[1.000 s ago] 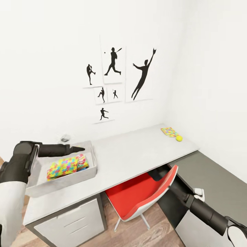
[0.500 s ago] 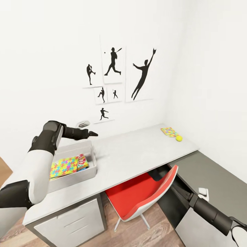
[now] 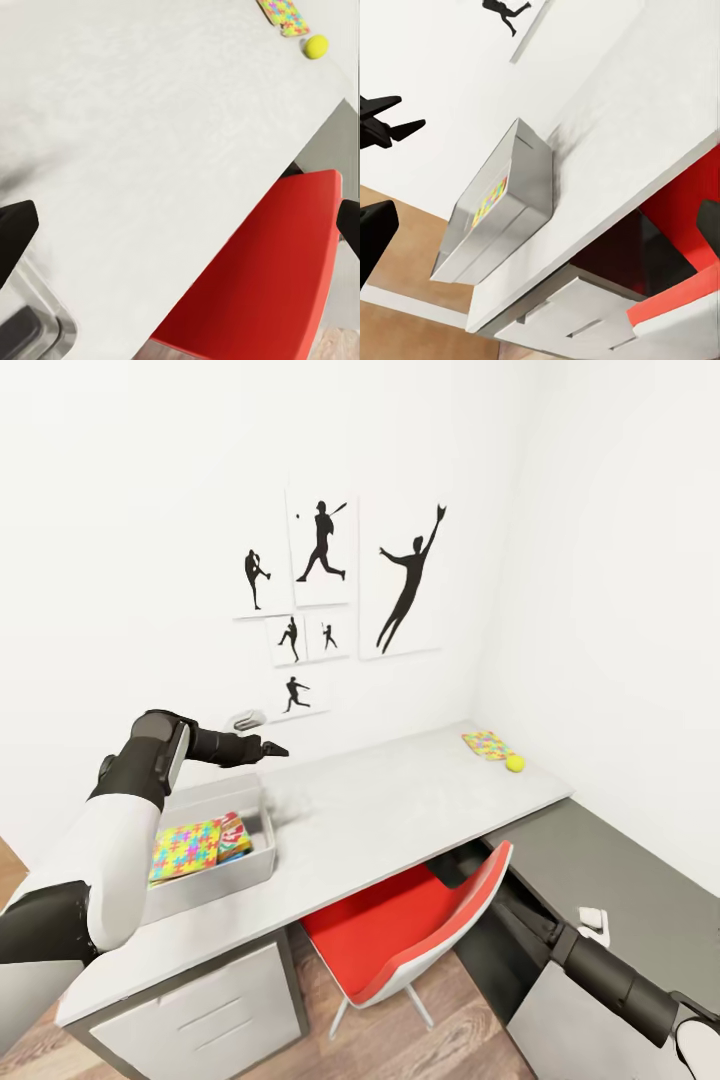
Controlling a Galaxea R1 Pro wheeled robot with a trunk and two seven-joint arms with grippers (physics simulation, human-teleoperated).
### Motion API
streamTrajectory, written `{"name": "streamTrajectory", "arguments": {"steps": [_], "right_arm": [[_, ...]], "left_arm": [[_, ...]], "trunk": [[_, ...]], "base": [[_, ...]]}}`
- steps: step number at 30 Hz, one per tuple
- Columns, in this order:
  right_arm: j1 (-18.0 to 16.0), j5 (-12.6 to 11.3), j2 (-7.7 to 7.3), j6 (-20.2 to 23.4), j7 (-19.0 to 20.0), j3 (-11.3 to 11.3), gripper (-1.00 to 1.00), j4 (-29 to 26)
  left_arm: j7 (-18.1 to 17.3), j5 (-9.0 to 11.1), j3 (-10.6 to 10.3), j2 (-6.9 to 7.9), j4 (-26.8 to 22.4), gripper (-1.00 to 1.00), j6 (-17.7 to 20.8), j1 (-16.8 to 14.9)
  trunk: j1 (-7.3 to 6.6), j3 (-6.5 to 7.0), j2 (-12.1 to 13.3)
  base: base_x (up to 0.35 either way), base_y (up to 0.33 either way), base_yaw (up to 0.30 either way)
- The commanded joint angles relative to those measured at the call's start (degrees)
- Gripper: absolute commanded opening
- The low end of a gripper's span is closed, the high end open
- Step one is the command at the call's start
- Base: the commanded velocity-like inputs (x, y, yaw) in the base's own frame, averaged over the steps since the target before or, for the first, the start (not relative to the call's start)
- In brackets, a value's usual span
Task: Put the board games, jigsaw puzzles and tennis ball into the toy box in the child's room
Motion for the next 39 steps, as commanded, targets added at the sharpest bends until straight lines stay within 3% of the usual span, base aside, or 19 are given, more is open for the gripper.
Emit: {"name": "streamTrajectory", "arguments": {"steps": [1,17,24,39], "right_arm": [[-0.1,-0.3,-0.01,0.4,0.0,0.0,1.0,0.0],[-0.1,-0.2,-0.02,0.3,0.1,-0.1,1.0,0.0],[-0.1,-0.2,-0.02,0.3,0.0,-0.3,1.0,0.0],[-0.1,-0.1,0.05,0.3,-0.2,-0.3,1.0,0.0]], "left_arm": [[-0.6,-0.6,0.2,-0.03,0.0,1.0,0.3,-0.1],[-0.5,-0.6,0.1,-0.04,0.0,1.0,0.2,-0.1],[-0.5,-0.6,0.0,-0.07,-0.1,1.0,0.2,-0.1],[-0.6,-0.6,-0.1,-0.04,-0.1,1.0,0.2,-0.1]], "trunk": [[0.04,-0.06,-0.1],[0.04,0.98,-0.1],[0.04,1.07,-0.1],[0.04,1.08,-0.1]], "base": [[0.085,-0.05,-0.175],[0.216,-0.123,-0.185],[0.239,-0.028,-0.035],[0.053,-0.129,-0.001]]}}
